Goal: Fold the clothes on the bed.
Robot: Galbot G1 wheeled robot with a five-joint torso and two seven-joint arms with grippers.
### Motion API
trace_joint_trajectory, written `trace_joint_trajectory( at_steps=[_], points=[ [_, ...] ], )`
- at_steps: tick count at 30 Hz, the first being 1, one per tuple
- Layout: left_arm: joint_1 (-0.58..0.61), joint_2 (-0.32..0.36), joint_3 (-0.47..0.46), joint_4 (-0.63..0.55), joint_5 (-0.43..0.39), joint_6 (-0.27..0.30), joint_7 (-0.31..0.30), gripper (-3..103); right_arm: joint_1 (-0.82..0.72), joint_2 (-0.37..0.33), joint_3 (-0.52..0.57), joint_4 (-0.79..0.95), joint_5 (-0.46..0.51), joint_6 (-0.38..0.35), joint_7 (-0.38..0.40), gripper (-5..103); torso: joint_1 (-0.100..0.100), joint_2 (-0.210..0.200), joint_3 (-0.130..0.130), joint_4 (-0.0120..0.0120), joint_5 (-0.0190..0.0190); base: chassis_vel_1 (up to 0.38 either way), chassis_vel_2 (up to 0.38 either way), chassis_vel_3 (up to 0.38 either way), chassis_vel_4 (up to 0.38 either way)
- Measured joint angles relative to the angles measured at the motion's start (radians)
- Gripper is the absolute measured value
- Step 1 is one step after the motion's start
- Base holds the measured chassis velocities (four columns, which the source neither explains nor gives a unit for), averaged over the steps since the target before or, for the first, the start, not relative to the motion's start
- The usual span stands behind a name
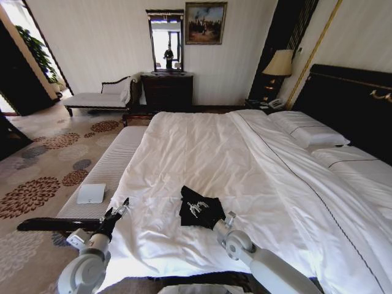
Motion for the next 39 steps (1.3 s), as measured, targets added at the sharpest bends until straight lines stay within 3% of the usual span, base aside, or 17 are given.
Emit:
trace_joint_trajectory(
  at_steps=[2,3,5,8,9,11,13,21,25,28,29,32,39],
  points=[
    [0.002,-0.002,-0.002,-0.003,0.0,0.0,0.0,100,0.006,0.002,0.004,-0.002,0.024,-0.004,0.03,58,0.0,0.0,0.0,0.0,-0.0001,0.0,0.0,0.0,0.0],
    [0.003,-0.003,-0.002,-0.004,0.001,0.0,0.0,100,0.011,0.006,0.004,-0.007,0.041,-0.016,0.07,69,0.0,0.0,0.0,-0.0001,0.0,0.0,0.0,0.0,0.0],
    [0.003,-0.004,-0.002,-0.004,0.003,0.0,0.0,100,0.015,0.011,0.003,-0.013,0.051,-0.028,0.105,69,0.0,0.0,0.0,-0.0001,0.0,0.0,0.0,0.0,0.0],
    [0.006,-0.01,0.0,-0.005,0.01,0.0,0.0,100,0.028,0.031,-0.006,-0.048,0.074,-0.078,0.19,85,0.0,0.0,0.0,0.0,0.0001,0.0,0.0,0.0,0.0],
    [0.006,-0.01,0.0,-0.005,0.01,0.0,0.0,100,0.028,0.031,-0.006,-0.048,0.074,-0.078,0.19,85,0.0,0.0,0.0,0.0,0.0001,0.0,0.0,0.0,0.0],
    [0.008,-0.012,0.003,-0.005,0.014,0.0,0.0,100,0.035,0.044,-0.01,-0.071,0.085,-0.116,0.24,95,0.0,0.0,0.0,0.0,0.0,0.0,0.0,0.0,0.0],
    [0.008,-0.014,0.006,-0.004,0.016,0.0,0.0,100,0.038,0.057,-0.01,-0.085,0.099,-0.142,0.274,99,0.0,0.0,0.0,0.0001,0.0002,0.0,0.0,0.0,0.0],
    [0.005,-0.024,0.022,0.002,0.03,-0.002,0.0,100,0.013,0.072,-0.023,-0.089,0.084,-0.18,0.279,100,0.0,0.0,0.0,-0.0001,0.0,0.0,0.0,0.0,0.0],
    [0.005,-0.027,0.025,0.002,0.035,-0.003,0.0,100,-0.015,0.073,-0.041,-0.077,0.036,-0.164,0.227,100,0.0,0.0,0.0,-0.0003,0.0001,0.0,0.0,0.0,0.0],
    [0.009,-0.029,0.025,0.002,0.039,-0.009,0.002,100,-0.035,0.071,-0.063,-0.071,-0.02,-0.09,0.109,100,0.0,0.0,0.0,-0.0002,0.0,0.0,0.0,0.0,0.0],
    [0.009,-0.029,0.025,0.002,0.039,-0.009,0.002,100,-0.035,0.071,-0.063,-0.071,-0.02,-0.09,0.109,100,0.0,0.0,0.0,-0.0002,0.0,0.0,0.0,0.0,0.0],
    [0.017,-0.034,0.025,0.003,0.045,-0.015,0.006,100,-0.04,0.069,-0.07,-0.08,-0.047,-0.026,-0.024,100,0.0,0.0,0.0,0.0001,0.0001,0.0,0.0,0.0,0.0],
    [0.024,-0.033,0.021,-0.016,0.038,-0.017,0.009,100,-0.059,0.041,0.034,-0.023,-0.03,0.054,-0.151,100,0.0,0.0,0.0,0.0001,0.0003,0.0,0.0,0.0,0.0]
  ],
)
